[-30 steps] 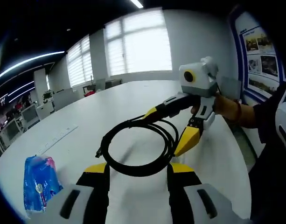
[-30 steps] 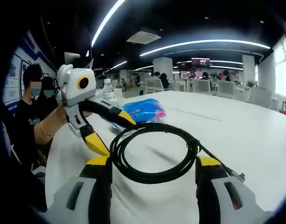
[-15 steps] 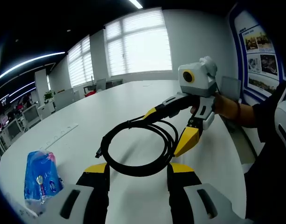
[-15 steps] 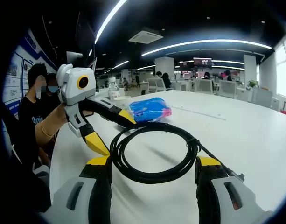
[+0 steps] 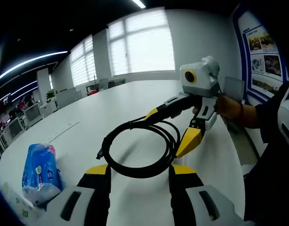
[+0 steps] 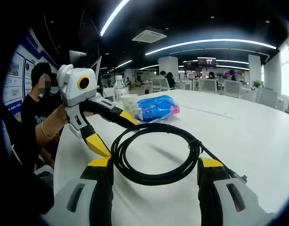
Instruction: Arrange the tabletop items into an orderly group along one side of the table until the central work area is clear of visible clutter.
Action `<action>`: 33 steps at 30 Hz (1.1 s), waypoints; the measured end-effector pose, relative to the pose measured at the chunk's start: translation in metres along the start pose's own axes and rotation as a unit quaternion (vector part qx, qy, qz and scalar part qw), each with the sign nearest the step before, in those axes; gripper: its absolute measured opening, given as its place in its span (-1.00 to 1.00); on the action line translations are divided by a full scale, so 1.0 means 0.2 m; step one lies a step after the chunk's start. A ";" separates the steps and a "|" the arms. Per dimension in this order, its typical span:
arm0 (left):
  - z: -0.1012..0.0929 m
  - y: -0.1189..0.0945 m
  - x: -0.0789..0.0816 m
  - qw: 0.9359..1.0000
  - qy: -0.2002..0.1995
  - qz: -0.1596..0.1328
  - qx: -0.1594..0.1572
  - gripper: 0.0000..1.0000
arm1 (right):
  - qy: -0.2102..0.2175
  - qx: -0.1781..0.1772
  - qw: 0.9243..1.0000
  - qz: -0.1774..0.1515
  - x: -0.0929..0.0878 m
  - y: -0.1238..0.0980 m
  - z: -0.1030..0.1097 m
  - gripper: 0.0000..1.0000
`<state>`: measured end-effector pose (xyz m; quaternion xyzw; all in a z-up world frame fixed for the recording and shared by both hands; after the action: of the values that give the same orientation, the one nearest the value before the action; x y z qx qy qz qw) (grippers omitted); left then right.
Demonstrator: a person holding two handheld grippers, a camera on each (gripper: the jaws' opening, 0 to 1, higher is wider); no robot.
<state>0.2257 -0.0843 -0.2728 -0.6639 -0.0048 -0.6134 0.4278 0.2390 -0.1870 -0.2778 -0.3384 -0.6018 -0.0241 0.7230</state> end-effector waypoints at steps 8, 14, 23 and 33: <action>-0.01 0.01 -0.05 1.000 -0.009 0.004 -0.003 -0.04 | 0.002 0.005 1.000 0.009 -0.03 0.02 0.02 0.38; -0.02 0.02 -0.08 1.000 -0.009 0.010 -0.006 -0.05 | 0.003 0.007 1.000 0.017 -0.07 0.04 0.03 0.38; -0.03 0.04 -0.14 1.000 -0.010 0.023 -0.008 -0.07 | 0.000 0.012 1.000 0.026 -0.12 0.06 0.04 0.38; -0.04 0.06 -0.17 1.000 -0.013 0.026 -0.011 -0.08 | 0.000 0.013 1.000 0.029 -0.17 0.07 0.04 0.38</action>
<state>0.2175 -0.0800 -0.3081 -0.6764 0.0138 -0.5938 0.4356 0.2282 -0.1849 -0.3146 -0.3463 -0.5918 0.0042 0.7279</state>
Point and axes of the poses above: the point that each gripper's makers call its tool centre point, and the gripper's own axes: y roughly forward along the fingers, z roughly to its left, x roughly out of its top, the point moved 3 cm from there along -y, roughly backward along the fingers, and after that the axes turned 7 degrees about z, right-handed, at the moved point
